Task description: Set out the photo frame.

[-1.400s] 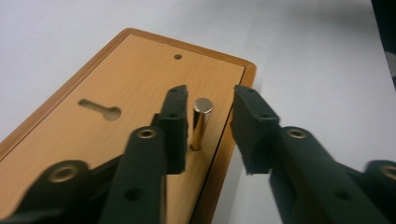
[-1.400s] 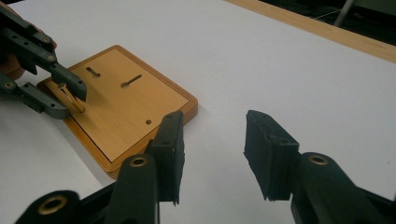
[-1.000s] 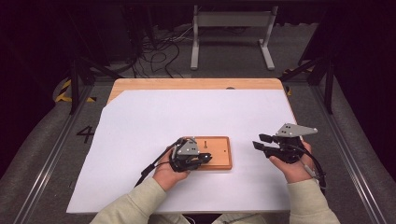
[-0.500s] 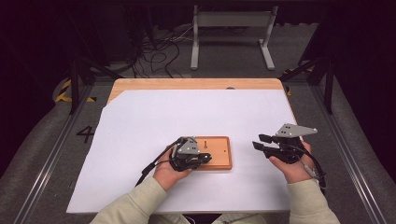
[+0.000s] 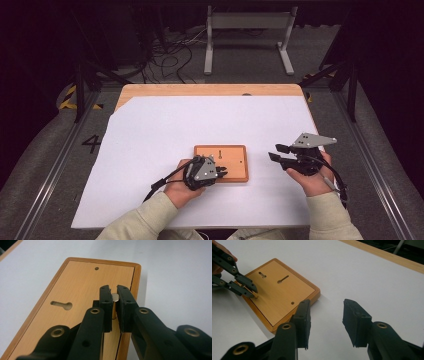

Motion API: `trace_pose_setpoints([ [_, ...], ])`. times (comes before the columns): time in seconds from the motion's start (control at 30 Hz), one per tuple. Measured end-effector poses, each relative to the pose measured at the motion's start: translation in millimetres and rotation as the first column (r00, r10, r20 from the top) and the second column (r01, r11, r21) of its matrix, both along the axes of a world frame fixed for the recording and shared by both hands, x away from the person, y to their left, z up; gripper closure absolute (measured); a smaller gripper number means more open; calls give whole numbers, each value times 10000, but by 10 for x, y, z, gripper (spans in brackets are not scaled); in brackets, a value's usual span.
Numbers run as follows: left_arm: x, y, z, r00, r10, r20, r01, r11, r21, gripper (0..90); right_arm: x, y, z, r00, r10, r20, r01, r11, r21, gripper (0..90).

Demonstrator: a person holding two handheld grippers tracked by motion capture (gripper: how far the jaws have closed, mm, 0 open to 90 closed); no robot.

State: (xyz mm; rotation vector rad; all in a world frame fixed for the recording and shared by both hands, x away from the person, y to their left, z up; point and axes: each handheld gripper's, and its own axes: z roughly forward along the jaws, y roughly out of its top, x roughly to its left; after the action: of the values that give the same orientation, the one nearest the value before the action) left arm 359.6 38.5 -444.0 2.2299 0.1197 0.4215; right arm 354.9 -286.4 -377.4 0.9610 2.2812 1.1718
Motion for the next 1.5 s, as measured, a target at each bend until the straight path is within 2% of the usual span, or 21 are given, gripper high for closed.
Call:
trace_pose_setpoints([
  [0.17, -83, -17, 3, 9966, -163, 811, 133, 9992, 382, 834, -7, 36, 14, 9999, 124, 62, -124, 9999, -34, 572],
  [0.27, -102, -17, -1, 9947, -219, 1007, 174, 9988, 450, 834, -6, 47, 17, 9999, 144, 74, -143, 9999, -43, 569],
  [0.43, -154, -10, -25, 9844, -544, 1672, 455, 9974, 565, 834, 8, 76, 15, 9997, 246, -12, -246, 9997, -58, 551],
  [0.5, -167, -8, -30, 9822, -591, 1785, 490, 9970, 606, 835, 24, 79, 4, 9995, 266, -147, -266, 9996, 7, 533],
  [0.7, -232, -12, -41, 9686, -834, 2340, 642, 9940, 888, 836, 72, 113, -32, 9979, 393, -508, -388, 9992, 104, 483],
  [0.73, -241, -14, -43, 9657, -879, 2442, 671, 9935, 921, 836, 78, 124, -34, 9978, 379, -547, -371, 9992, 152, 467],
  [0.77, -260, -11, -47, 9659, -867, 2440, 641, 9930, 988, 837, 87, 135, -37, 9972, 412, -618, -398, 9989, 241, 449],
  [0.8, -264, -15, -46, 9623, -906, 2563, 668, 9927, 1002, 837, 103, 145, -45, 9958, 477, -782, -442, 9979, 465, 419],
  [0.83, -264, -15, -46, 9623, -906, 2563, 668, 9927, 1002, 837, 117, 152, -52, 9945, 487, -924, -425, 9968, 681, 403],
  [0.87, -278, -17, -44, 9573, -951, 2731, 654, 9911, 1157, 836, 130, 159, -57, 9932, 540, -1035, -454, 9954, 838, 390],
  [0.9, -287, -19, -48, 9566, -935, 2760, 636, 9913, 1152, 837, 147, 171, -65, 9919, 581, -1127, -471, 9941, 981, 376],
  [0.93, -292, -21, -47, 9542, -966, 2831, 650, 9908, 1190, 836, 163, 188, -72, 9900, 642, -1259, -508, 9930, 1066, 363],
  [1.03, -301, -26, -52, 9545, -936, 2830, 631, 9913, 1152, 836, 222, 264, -103, 9861, 708, -1503, -566, 9937, 965, 331],
  [1.2, -306, -28, -62, 9578, -867, 2739, 613, 9931, 998, 837, 379, 399, -209, 9743, 837, -2093, -670, 9941, 857, 292],
  [1.23, -307, -26, -64, 9580, -850, 2737, 603, 9934, 977, 836, 407, 430, -229, 9710, 859, -2231, -690, 9942, 825, 288],
  [1.27, -300, -20, -52, 9554, -926, 2804, 628, 9916, 1134, 837, 434, 460, -248, 9677, 921, -2345, -747, 9938, 821, 285],
  [1.33, -300, -19, -55, 9574, -902, 2743, 627, 9922, 1073, 836, 496, 529, -297, 9605, 986, -2603, -802, 9935, 803, 278],
  [1.43, -303, -16, -54, 9568, -950, 2746, 666, 9916, 1111, 837, 571, 604, -356, 9514, 1025, -2905, -835, 9935, 771, 269],
  [1.5, -304, -16, -55, 9569, -945, 2747, 663, 9917, 1104, 836, 632, 647, -403, 9399, 1114, -3227, -867, 9922, 899, 266],
])
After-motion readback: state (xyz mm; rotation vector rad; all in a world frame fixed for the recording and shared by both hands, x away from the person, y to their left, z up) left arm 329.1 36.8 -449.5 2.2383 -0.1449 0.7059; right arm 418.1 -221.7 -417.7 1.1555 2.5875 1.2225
